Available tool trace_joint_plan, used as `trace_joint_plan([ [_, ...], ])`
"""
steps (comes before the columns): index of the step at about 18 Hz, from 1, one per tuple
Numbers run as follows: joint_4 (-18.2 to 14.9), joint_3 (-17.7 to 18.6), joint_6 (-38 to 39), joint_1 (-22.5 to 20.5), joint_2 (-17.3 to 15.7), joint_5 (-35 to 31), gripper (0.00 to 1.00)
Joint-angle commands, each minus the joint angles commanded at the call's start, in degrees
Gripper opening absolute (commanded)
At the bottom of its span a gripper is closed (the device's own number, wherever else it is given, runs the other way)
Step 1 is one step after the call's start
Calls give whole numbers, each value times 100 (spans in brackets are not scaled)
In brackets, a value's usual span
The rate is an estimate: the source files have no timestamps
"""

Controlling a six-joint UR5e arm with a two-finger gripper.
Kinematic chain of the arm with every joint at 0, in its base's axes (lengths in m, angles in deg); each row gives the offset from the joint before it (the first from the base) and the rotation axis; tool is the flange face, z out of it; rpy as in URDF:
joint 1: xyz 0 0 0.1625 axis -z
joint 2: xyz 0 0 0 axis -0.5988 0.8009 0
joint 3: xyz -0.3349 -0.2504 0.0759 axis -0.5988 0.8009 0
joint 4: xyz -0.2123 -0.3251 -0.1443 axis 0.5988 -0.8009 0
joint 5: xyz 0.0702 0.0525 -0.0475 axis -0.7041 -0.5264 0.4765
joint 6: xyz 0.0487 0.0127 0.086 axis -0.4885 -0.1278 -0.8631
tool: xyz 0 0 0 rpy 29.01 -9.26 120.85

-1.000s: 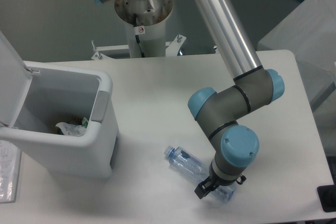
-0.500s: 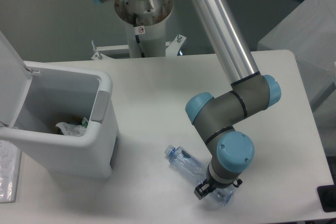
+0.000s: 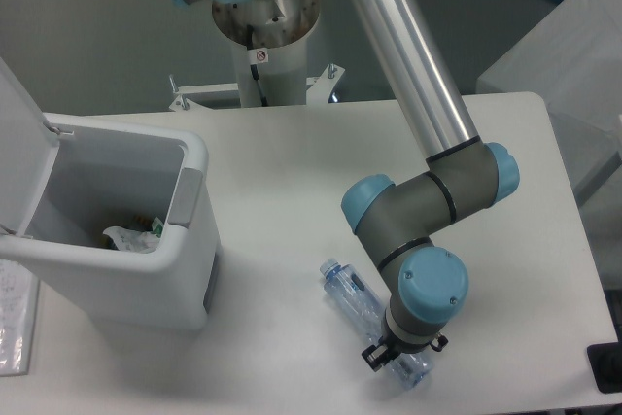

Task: Place the trash in the trash can
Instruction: 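Lower the gripper around the bottle's body and close on it, then lift the bottle and carry it over the trash bin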

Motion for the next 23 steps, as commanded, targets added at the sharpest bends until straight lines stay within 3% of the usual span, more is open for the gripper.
trace_joint_plan([
  [6, 70, -26, -325, 9, -580, 79, 59],
  [10, 517, -35, -553, 114, -958, 420, 60],
  [12, 737, -61, -764, 114, -1160, 868, 59],
  [19, 800, -228, -1652, 149, -1881, 2880, 60],
  [23, 1229, -308, -1688, 158, -2075, 4076, 59],
])
